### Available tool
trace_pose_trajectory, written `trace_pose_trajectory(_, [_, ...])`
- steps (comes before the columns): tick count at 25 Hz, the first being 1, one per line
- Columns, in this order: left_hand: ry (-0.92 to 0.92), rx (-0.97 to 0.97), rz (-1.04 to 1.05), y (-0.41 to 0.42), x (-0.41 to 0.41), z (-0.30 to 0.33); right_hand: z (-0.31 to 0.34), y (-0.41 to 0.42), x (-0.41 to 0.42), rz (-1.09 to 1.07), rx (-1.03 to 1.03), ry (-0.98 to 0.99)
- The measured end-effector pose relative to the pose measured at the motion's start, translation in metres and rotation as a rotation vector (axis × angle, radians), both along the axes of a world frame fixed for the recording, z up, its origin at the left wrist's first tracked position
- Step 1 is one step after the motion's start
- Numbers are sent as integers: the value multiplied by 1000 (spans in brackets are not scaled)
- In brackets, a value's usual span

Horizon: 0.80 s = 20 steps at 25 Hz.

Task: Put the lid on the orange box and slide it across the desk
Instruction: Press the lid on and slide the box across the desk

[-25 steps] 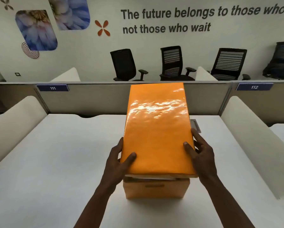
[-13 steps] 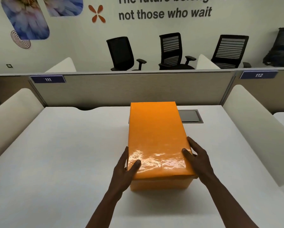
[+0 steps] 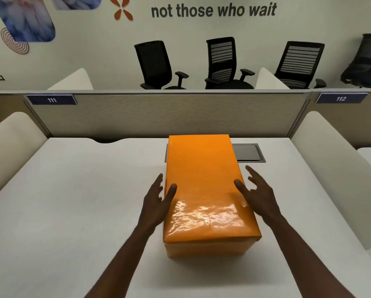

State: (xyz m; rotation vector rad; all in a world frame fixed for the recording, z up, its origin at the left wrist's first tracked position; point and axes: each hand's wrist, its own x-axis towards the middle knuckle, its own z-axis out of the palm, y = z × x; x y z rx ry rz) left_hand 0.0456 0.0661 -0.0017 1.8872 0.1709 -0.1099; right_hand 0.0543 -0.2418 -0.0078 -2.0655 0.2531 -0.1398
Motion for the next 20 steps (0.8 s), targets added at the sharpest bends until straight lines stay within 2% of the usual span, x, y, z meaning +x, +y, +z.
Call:
trace_pose_trajectory(3, [-109,132,-84,-10,55,11,14,9,52,99,-225,-45])
trace_pose_trajectory(6, [-139,247,-138,-18,103,15,18,21,98,178,-384,-33])
trace_pose_trajectory(10, [-122,305,-151,-22,135,7,10,28,130,224,-477,36])
trace_pose_trajectory(20, [-172,394,-168,-23,141,-19,-8,35,132,220,-617,72])
